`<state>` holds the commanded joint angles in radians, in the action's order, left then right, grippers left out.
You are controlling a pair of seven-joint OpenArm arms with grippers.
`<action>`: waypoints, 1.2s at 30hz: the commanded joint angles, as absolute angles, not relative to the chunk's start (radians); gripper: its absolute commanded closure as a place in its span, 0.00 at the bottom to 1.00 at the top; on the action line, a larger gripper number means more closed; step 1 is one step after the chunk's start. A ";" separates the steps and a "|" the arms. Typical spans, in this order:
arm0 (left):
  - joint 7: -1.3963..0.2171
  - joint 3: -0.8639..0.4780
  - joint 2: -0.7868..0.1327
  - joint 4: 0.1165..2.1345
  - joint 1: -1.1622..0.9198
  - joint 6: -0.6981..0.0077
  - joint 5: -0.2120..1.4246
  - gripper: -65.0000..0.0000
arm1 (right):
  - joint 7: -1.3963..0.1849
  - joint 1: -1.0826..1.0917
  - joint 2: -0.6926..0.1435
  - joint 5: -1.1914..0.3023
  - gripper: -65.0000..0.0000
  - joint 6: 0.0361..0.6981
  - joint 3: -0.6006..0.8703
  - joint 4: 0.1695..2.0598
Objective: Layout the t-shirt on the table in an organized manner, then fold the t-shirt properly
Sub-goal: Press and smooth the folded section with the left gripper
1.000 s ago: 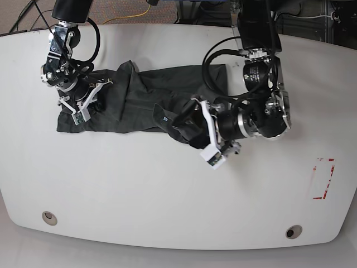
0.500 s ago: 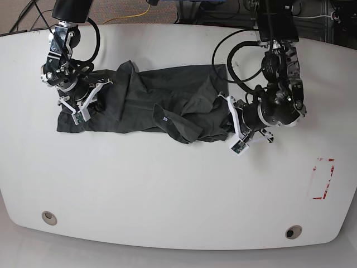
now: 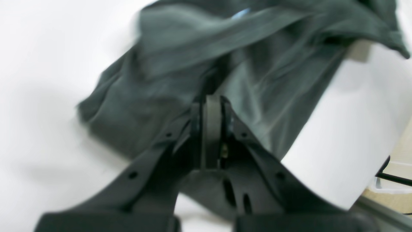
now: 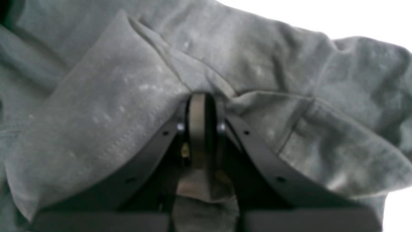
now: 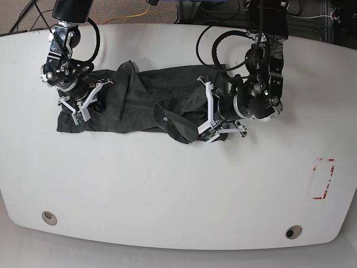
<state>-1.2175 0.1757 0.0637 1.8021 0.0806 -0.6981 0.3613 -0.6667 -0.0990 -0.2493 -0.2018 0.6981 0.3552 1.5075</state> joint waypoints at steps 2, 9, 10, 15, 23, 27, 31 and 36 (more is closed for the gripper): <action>-1.218 0.206 0.077 1.802 0.082 -0.698 0.361 0.99 | -0.667 -0.099 -0.249 -0.202 0.94 0.698 0.355 1.508; -1.234 0.323 0.148 1.802 0.084 -0.698 0.358 0.99 | -0.667 -0.099 -0.249 -0.200 0.94 0.698 0.355 1.508; -1.239 0.325 0.153 1.802 0.085 -0.698 0.358 0.99 | -0.667 -0.099 -0.249 -0.199 0.94 0.698 0.355 1.508; -1.257 0.274 0.157 1.824 0.122 -0.698 0.357 0.99 | -0.667 -0.099 -0.249 -0.199 0.94 0.698 0.355 1.508; -1.233 0.154 0.130 1.828 0.134 -0.698 0.234 0.99 | -0.667 -0.099 -0.249 -0.202 0.94 0.698 0.355 1.508; -1.194 0.153 0.071 1.825 0.127 -0.698 0.203 0.99 | -0.667 -0.099 -0.249 -0.202 0.94 0.698 0.355 1.508; -1.170 0.150 0.039 1.807 0.094 -0.698 0.202 0.99 | -0.667 -0.099 -0.249 -0.205 0.94 0.698 0.355 1.508; -1.107 0.151 -0.004 1.768 0.067 -0.698 0.202 0.99 | -0.667 -0.099 -0.251 -0.205 0.94 0.698 0.355 1.508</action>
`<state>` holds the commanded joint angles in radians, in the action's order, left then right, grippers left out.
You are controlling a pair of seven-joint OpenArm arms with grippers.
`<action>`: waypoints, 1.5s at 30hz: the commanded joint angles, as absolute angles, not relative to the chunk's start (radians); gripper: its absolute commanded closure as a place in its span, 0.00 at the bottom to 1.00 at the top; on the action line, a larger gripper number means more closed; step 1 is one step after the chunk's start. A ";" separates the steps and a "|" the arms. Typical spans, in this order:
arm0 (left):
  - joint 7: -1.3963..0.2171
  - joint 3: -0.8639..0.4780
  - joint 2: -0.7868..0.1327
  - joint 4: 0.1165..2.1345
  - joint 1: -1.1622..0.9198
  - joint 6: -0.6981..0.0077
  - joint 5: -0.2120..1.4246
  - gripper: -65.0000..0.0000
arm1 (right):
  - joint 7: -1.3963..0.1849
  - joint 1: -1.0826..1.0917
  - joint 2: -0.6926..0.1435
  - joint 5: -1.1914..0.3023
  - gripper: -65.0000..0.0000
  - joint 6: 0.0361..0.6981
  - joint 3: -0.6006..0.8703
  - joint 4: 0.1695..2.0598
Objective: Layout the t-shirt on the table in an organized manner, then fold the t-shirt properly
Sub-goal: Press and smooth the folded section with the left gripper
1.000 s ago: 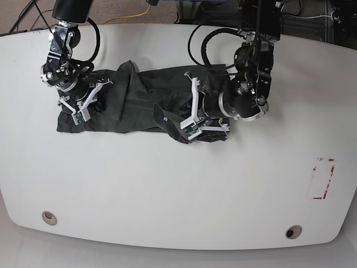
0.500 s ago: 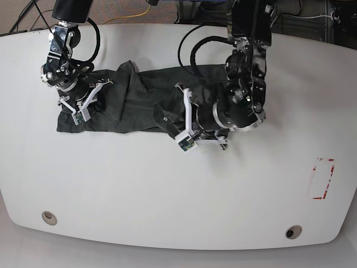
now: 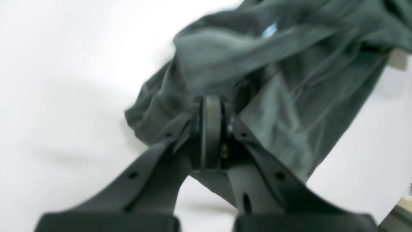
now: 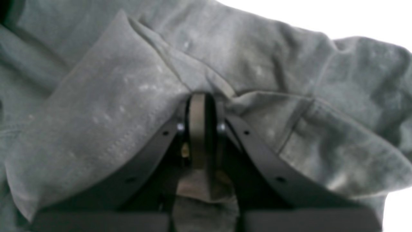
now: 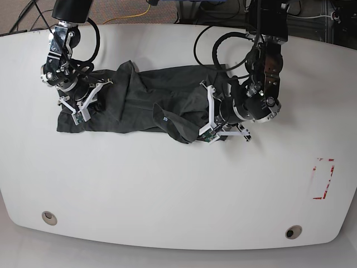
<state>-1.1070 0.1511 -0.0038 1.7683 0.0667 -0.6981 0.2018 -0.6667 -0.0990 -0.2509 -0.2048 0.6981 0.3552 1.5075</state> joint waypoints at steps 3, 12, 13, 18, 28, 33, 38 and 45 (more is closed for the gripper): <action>-1.084 0.151 -0.016 1.733 0.058 -0.698 0.202 0.99 | -0.667 -0.099 -0.251 -0.206 0.94 0.698 0.355 1.508; -1.079 0.153 -0.010 1.661 0.056 -0.698 0.205 0.99 | -0.667 -0.099 -0.251 -0.206 0.94 0.698 0.355 1.508; -1.082 0.157 -0.008 1.662 0.051 -0.698 0.208 0.99 | -0.667 -0.099 -0.251 -0.206 0.94 0.698 0.355 1.508; -1.082 0.252 -0.007 1.664 0.030 -0.698 0.265 0.99 | -0.667 -0.099 -0.251 -0.203 0.94 0.698 0.355 1.508; -1.082 0.343 0.058 1.664 0.012 -0.698 0.326 0.99 | -0.667 -0.099 -0.251 -0.202 0.94 0.698 0.355 1.508; -1.082 0.346 0.088 1.728 0.007 -0.698 0.328 0.99 | -0.667 -0.099 -0.252 -0.202 0.94 0.698 0.355 1.508; -1.082 0.312 0.084 1.813 0.007 -0.698 0.328 0.99 | -0.667 -0.099 -0.252 -0.200 0.94 0.698 0.355 1.508; -1.076 0.134 0.041 1.814 0.018 -0.698 0.318 0.99 | -0.667 -0.099 -0.252 -0.200 0.94 0.698 0.355 1.508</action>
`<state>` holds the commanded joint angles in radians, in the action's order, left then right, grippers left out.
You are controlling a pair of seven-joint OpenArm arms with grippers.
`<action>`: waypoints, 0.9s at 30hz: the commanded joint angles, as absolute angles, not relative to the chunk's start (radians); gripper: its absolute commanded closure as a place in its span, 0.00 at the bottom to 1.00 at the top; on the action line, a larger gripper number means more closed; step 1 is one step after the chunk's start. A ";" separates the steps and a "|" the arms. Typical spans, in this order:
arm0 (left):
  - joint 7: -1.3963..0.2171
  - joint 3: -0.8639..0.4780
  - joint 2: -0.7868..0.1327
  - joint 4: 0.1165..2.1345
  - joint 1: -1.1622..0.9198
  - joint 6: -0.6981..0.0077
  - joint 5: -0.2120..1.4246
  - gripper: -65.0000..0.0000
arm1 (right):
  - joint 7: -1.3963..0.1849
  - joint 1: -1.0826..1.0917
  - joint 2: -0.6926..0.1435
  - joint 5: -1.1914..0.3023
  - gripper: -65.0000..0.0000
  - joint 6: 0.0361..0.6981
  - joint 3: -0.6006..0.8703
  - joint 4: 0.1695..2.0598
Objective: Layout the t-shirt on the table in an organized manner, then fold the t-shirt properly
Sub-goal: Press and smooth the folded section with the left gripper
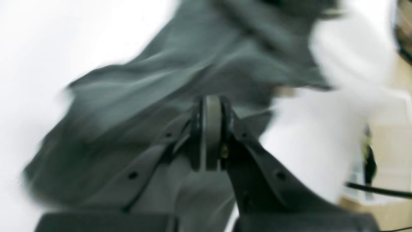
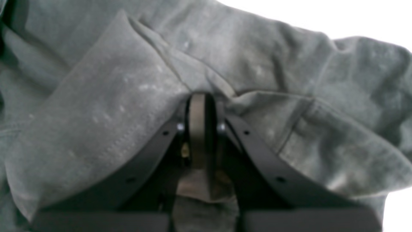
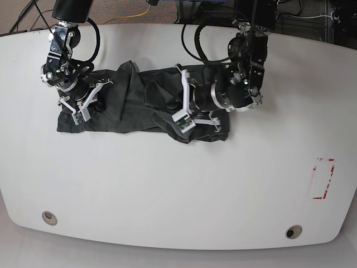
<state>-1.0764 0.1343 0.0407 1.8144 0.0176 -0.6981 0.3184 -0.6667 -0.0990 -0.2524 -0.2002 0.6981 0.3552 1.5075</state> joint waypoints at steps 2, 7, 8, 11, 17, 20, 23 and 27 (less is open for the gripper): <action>-1.075 0.104 0.035 1.813 0.024 -0.698 0.306 0.99 | -0.667 -0.099 -0.252 -0.200 0.94 0.698 0.355 1.508; -1.072 0.073 0.004 1.799 0.036 -0.698 0.271 0.99 | -0.667 -0.099 -0.252 -0.200 0.94 0.698 0.355 1.508; -1.072 0.071 0.004 1.787 0.036 -0.698 0.265 0.99 | -0.667 -0.099 -0.252 -0.200 0.94 0.698 0.355 1.508; -1.072 0.071 0.004 1.745 0.042 -0.698 0.243 0.99 | -0.667 -0.099 -0.252 -0.202 0.94 0.698 0.355 1.508; -1.067 0.074 0.013 1.644 0.079 -0.698 0.234 0.99 | -0.667 -0.099 -0.251 -0.200 0.94 0.698 0.355 1.508; -1.027 0.077 0.030 1.600 0.093 -0.698 0.232 0.99 | -0.667 -0.099 -0.251 -0.200 0.94 0.698 0.355 1.508; -0.972 0.079 0.039 1.560 0.099 -0.698 0.232 0.99 | -0.667 -0.099 -0.251 -0.200 0.94 0.698 0.355 1.508; -0.949 0.124 0.058 1.515 0.136 -0.698 0.234 0.99 | -0.667 -0.099 -0.251 -0.200 0.94 0.698 0.355 1.508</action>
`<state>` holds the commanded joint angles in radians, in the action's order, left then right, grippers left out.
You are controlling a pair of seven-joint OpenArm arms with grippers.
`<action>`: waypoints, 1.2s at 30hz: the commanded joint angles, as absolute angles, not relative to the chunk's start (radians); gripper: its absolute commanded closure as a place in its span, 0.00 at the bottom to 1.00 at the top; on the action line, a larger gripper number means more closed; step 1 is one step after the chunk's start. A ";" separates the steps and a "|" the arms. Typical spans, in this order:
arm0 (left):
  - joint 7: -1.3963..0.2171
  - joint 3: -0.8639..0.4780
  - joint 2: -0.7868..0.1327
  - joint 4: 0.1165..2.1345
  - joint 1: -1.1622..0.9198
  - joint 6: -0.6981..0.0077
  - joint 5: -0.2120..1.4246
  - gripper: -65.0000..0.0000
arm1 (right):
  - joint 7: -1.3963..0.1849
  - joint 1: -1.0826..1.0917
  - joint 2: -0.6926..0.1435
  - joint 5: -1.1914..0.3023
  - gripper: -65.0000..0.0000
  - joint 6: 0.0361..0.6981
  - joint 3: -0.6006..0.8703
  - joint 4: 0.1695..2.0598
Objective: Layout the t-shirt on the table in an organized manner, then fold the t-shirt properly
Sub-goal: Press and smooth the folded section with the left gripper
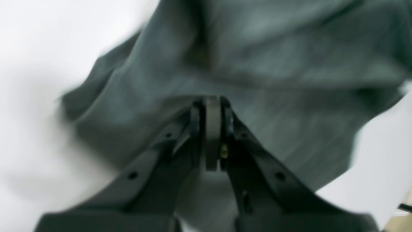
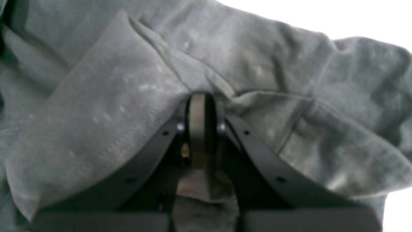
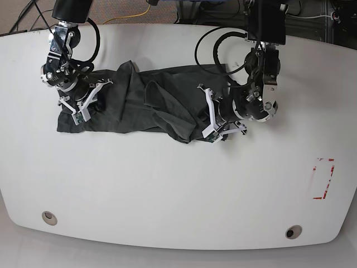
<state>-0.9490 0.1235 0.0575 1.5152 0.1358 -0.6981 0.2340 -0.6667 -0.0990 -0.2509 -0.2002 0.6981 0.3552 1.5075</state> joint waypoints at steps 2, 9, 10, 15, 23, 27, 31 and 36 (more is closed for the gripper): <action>-0.947 0.142 0.070 1.501 0.150 -0.698 0.234 0.99 | -0.667 -0.101 -0.251 -0.199 0.94 0.698 0.355 1.508; -0.944 0.154 0.145 1.457 0.186 -0.698 0.234 0.99 | -0.668 -0.102 -0.251 -0.199 0.94 0.698 0.355 1.509; -0.944 0.160 0.151 1.449 0.194 -0.698 0.234 0.99 | -0.670 -0.102 -0.251 -0.199 0.94 0.698 0.355 1.509; -0.928 0.219 0.157 1.399 0.228 -0.698 0.236 0.99 | -0.702 -0.101 -0.251 -0.205 0.94 0.698 0.355 1.509; -0.831 0.289 0.157 1.310 0.271 -0.698 0.237 0.99 | -0.702 -0.099 -0.251 -0.205 0.94 0.698 0.355 1.511; -0.800 0.300 0.157 1.290 0.286 -0.698 0.237 0.99 | -0.702 -0.099 -0.252 -0.203 0.94 0.698 0.355 1.511; -0.802 0.300 0.157 1.382 0.277 -0.698 0.239 0.99 | -0.702 -0.099 -0.254 -0.202 0.94 0.698 0.355 1.511; -0.846 0.297 0.157 1.592 0.202 -0.698 0.229 0.99 | -0.702 -0.093 -0.252 -0.203 0.94 0.698 0.355 1.511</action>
